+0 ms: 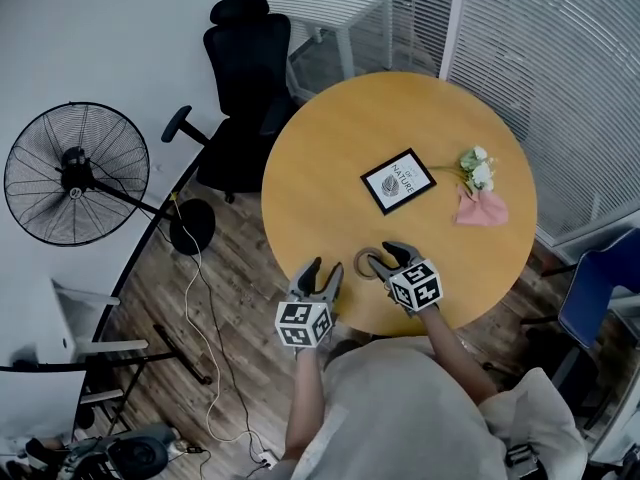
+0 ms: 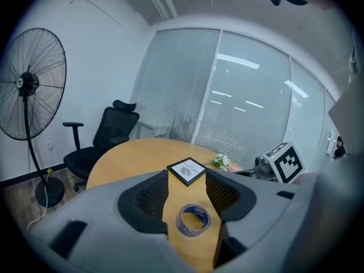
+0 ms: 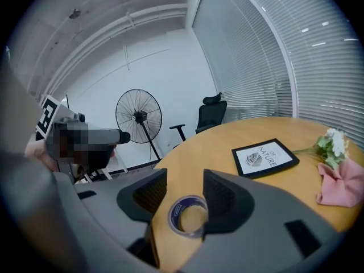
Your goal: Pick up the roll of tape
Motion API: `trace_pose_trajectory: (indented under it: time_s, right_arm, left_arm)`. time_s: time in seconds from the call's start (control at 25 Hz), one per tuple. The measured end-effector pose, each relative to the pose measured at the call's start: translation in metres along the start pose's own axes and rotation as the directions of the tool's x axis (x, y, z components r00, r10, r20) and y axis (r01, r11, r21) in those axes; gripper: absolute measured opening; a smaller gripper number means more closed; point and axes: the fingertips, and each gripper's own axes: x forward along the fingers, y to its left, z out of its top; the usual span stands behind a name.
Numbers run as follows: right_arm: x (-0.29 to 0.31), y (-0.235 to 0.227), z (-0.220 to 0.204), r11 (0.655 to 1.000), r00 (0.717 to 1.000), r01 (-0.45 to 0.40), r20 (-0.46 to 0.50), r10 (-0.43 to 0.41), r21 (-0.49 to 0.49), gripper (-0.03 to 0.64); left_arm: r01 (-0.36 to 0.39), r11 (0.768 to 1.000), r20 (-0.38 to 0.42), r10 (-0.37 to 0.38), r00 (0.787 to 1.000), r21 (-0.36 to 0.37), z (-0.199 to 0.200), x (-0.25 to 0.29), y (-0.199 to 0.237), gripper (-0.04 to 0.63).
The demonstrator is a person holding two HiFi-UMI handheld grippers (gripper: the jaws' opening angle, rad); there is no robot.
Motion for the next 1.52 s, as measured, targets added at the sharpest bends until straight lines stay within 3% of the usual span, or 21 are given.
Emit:
trace_pose_trajectory:
  time_s: [0.76,1.52]
  right_arm:
    - [0.037,-0.032,-0.047,0.999,0.986,0.032,-0.166,-0.028,0.023,0.187]
    - [0.056,-0.043,-0.106,0.997,0.943,0.035,-0.333,-0.011,0.066,0.187]
  left_arm:
    - [0.004,1.0,-0.026,-0.005,1.0,-0.029,0.003,0.019,0.013,0.16]
    - [-0.021,0.998,-0.051,0.018,0.999,-0.061,-0.004,0.029,0.028,0.149]
